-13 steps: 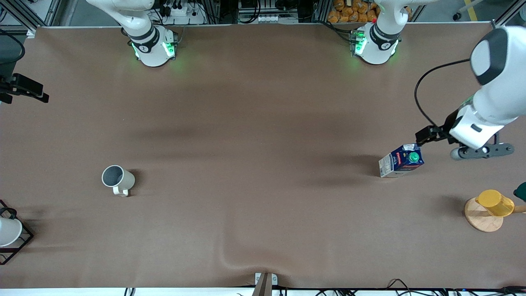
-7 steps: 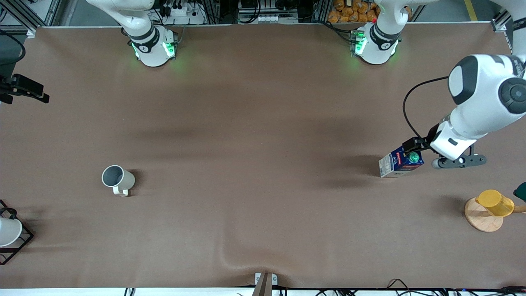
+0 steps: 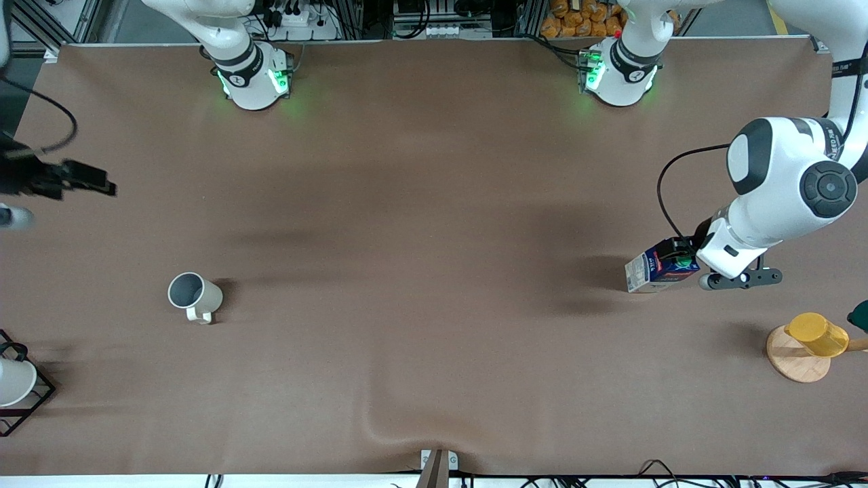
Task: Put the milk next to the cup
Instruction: 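Reach the left gripper to the milk carton while the right gripper reaches the mug, then grasp the milk carton with the left gripper while the right gripper grasps the mug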
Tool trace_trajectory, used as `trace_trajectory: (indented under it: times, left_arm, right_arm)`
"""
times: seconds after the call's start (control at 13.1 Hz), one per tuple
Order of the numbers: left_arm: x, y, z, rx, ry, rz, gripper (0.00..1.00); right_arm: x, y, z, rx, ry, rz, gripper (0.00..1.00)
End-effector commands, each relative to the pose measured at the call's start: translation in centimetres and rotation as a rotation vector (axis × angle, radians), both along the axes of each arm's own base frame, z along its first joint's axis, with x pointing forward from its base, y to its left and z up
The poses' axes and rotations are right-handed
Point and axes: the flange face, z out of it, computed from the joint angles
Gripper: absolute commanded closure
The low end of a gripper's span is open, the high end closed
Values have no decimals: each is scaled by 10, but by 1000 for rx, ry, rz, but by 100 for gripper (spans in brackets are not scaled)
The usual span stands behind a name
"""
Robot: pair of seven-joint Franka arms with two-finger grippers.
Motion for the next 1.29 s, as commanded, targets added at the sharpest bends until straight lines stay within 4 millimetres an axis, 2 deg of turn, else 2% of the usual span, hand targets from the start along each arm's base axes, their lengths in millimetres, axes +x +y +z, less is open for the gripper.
trace_trajectory:
  times: [0.0,0.15,0.23,0.3,0.38,0.46,0.53,0.76,0.91,0.99,1.22]
  left_arm:
    - [3,4,-9,12,-1,-10,0]
    - [3,3,-11,12,4,-11,0]
    - [3,2,-12,12,6,-5,1]
    - [4,2,-14,12,9,-4,6]
    - [5,2,-17,11,12,-4,6]
    - [7,1,-18,11,12,-3,7]
    - [8,2,-22,10,15,-2,11]
    - [8,3,-24,9,15,0,31]
    - [8,4,-24,10,15,1,53]
    - [9,4,-22,10,12,1,59]
    - [10,4,-12,10,-5,2,72]
  right_arm:
    - [22,3,-30,25,8,-13,0]
    - [37,10,-63,34,25,3,0]
    - [43,25,-80,28,44,31,0]
    - [52,39,-103,15,53,54,0]
    - [64,46,-133,18,56,47,0]
    - [68,27,-153,31,66,28,0]
    - [69,4,-184,43,111,3,0]
    - [75,-12,-220,61,93,110,0]
    - [79,-26,-247,50,50,145,0]
    - [82,-38,-260,44,28,178,0]
    - [89,-55,-304,54,-19,293,0]
